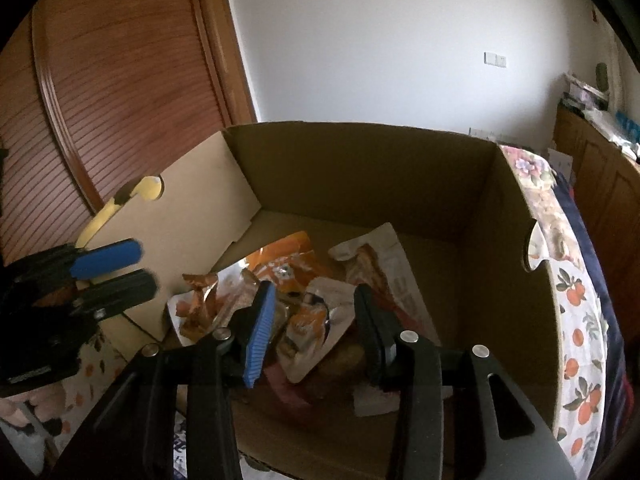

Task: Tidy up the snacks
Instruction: 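Move both tools back out of the box toward the table snacks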

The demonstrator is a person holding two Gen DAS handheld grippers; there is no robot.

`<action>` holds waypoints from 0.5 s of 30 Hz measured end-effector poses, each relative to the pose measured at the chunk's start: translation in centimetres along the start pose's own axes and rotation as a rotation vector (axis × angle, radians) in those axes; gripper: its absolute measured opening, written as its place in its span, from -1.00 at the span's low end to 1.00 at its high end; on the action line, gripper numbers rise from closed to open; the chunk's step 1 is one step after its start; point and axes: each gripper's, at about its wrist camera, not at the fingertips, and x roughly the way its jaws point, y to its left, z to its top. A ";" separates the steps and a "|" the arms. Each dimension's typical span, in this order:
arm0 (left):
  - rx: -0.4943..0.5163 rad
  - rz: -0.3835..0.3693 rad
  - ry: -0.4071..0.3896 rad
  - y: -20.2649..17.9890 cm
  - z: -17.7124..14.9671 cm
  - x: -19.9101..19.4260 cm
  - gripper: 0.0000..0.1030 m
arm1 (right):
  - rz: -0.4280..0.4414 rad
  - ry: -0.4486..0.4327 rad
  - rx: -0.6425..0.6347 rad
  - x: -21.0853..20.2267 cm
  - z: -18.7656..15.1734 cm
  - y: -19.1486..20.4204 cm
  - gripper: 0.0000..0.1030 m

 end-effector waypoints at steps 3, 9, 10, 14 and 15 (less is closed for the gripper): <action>0.008 0.009 -0.035 -0.1 -0.8 -1.5 -0.12 | 0.006 -0.030 -0.001 -0.6 -0.2 0.1 -0.16; 0.006 0.006 -0.076 -0.6 -2.4 -4.7 -0.08 | -0.012 -0.143 -0.027 -5.1 -2.0 1.3 0.04; 0.010 0.011 -0.080 -0.8 -2.7 -5.2 -0.07 | -0.012 -0.158 -0.030 -5.9 -2.3 1.5 0.10; -0.001 0.020 -0.098 -1.6 -4.2 -6.7 -0.05 | -0.019 -0.216 -0.015 -9.6 -4.6 1.6 0.50; -0.014 0.010 -0.098 -1.8 -4.7 -7.0 -0.05 | -0.017 -0.223 -0.006 -10.3 -5.3 1.4 0.54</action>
